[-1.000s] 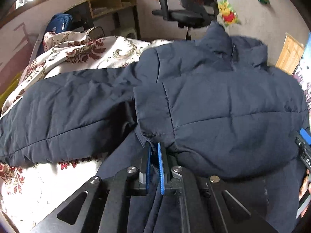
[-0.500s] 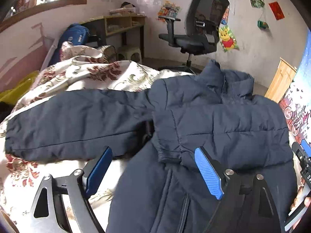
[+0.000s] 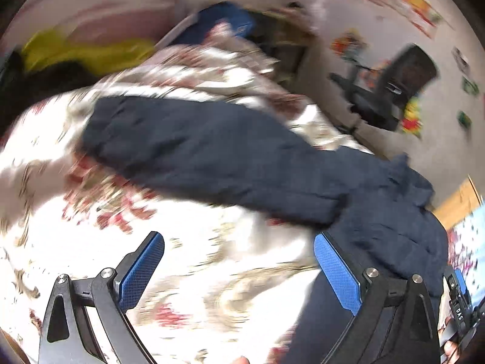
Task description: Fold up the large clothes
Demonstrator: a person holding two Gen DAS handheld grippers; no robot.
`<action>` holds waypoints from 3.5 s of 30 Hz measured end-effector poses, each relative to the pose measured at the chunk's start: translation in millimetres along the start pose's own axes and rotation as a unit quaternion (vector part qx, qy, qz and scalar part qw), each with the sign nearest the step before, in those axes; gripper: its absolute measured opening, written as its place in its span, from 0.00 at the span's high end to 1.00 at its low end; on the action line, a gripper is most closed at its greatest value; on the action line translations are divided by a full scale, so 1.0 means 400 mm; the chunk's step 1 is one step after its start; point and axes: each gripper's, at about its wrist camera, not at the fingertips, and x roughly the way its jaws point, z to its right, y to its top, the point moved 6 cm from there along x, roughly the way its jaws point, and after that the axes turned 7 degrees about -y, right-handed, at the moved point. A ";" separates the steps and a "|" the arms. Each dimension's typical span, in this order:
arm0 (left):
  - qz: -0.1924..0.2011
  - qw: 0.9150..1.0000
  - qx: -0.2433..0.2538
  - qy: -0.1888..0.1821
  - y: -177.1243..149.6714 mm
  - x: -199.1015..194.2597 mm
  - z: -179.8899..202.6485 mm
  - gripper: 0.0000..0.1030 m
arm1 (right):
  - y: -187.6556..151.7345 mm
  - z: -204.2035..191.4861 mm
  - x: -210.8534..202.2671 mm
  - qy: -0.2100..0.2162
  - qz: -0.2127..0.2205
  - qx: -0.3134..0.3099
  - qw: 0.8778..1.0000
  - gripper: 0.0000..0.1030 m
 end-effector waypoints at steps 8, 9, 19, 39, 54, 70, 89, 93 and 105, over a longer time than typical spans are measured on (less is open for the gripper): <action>0.006 0.993 -0.118 -0.016 0.037 0.087 -0.267 0.03 | -0.026 -0.128 0.115 0.012 -0.009 -0.010 1.000 0.08; 0.014 0.990 -0.138 -0.019 0.048 0.101 -0.292 0.03 | -0.024 -0.136 0.135 0.009 -0.006 -0.008 1.000 0.08; 0.020 0.970 -0.242 -0.026 0.118 0.250 -0.407 0.05 | -0.065 -0.167 0.294 -0.004 -0.053 0.008 0.999 0.08; 0.190 0.981 0.029 0.022 0.373 -0.071 0.097 0.94 | -0.039 0.009 0.197 0.054 -0.050 0.086 0.994 0.04; 0.174 0.940 0.263 -0.131 0.177 -0.116 0.793 0.94 | -0.063 0.442 0.043 0.029 -0.008 0.192 0.981 0.04; -0.026 0.895 0.381 -0.231 -0.348 0.163 1.084 0.94 | -0.177 0.714 0.046 0.094 -0.028 0.290 0.952 0.04; -0.135 0.873 0.393 -0.255 -0.470 0.207 0.997 0.47 | -0.217 0.548 0.209 0.204 -0.111 0.334 0.913 0.08; -0.074 0.879 0.377 -0.281 -0.440 0.146 0.968 0.04 | -0.226 0.505 0.225 0.193 -0.127 0.318 0.919 0.22; 0.014 0.949 0.250 -0.189 -0.200 0.095 0.829 0.04 | -0.251 0.420 0.247 0.140 -0.171 0.270 0.937 0.93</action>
